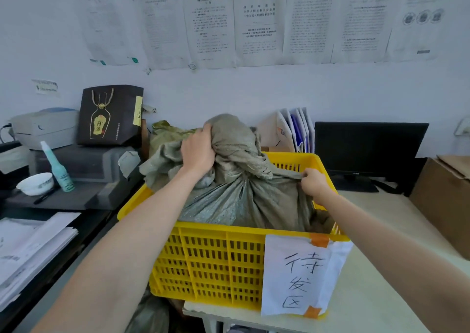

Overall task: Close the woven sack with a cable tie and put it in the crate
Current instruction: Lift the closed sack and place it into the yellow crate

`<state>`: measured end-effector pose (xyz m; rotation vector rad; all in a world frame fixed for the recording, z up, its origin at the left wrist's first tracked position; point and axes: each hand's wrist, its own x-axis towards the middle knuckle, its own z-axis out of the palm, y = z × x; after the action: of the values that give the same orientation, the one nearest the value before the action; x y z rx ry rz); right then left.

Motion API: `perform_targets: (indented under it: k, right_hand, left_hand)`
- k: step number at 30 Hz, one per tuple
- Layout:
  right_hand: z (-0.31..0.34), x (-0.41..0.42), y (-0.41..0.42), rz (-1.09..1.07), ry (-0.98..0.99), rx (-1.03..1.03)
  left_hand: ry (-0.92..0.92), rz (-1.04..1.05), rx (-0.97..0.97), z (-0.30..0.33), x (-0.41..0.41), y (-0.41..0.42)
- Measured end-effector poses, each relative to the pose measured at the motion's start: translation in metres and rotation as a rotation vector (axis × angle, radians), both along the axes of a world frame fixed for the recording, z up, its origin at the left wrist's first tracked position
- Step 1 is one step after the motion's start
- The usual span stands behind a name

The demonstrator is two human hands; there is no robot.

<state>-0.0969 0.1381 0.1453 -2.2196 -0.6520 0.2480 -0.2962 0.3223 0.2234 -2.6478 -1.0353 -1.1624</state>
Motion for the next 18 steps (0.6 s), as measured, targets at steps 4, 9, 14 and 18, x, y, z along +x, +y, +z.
perform_targets:
  k: [4, 9, 14, 18]
  right_hand:
    - [0.009, 0.012, 0.011, 0.008, 0.232, 0.152]
    - [0.041, -0.002, 0.023, 0.061, 0.528, 0.360]
    - [0.057, 0.009, 0.033, 0.099, 0.566, 0.404]
    - [0.029, 0.004, 0.033, 0.139, 0.594, 0.291]
  left_hand:
    - [-0.226, -0.002, -0.150, 0.035, 0.022, 0.006]
    - [-0.462, 0.002, -0.360, 0.071, 0.036, 0.011]
    - [-0.500, -0.002, -0.363, 0.086, 0.037, 0.026]
    - [-0.308, -0.005, -0.285, 0.054, 0.039, 0.040]
